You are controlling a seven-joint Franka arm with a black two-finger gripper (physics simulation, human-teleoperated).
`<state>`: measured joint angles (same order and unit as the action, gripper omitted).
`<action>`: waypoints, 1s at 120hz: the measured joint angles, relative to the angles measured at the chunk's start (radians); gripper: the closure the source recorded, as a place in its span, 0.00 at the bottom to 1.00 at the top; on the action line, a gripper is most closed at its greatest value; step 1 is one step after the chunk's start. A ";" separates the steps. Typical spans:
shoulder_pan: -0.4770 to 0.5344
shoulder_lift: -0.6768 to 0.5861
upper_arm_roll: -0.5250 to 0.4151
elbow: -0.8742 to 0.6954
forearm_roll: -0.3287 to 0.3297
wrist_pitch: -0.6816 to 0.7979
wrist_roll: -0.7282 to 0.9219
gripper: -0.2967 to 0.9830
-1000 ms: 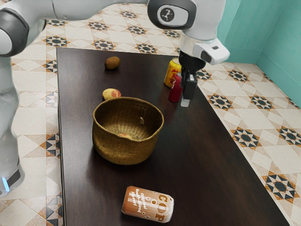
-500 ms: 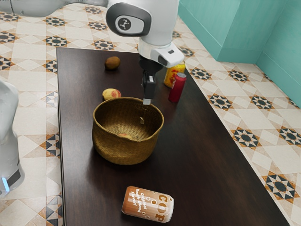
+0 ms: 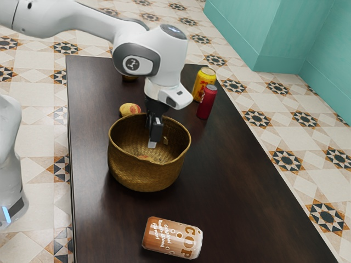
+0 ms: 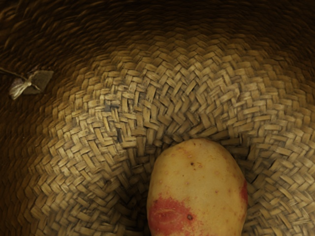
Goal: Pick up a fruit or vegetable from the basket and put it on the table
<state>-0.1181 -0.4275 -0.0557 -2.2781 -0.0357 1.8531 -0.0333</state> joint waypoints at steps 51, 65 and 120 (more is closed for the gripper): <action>0.000 -0.008 -0.022 -0.047 -0.030 0.045 -0.001 0.23; 0.000 -0.008 -0.019 -0.066 -0.032 0.054 -0.001 0.23; 0.001 0.028 -0.032 -0.090 -0.062 0.098 0.002 0.23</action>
<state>-0.1172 -0.3992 -0.0881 -2.3677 -0.0975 1.9515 -0.0317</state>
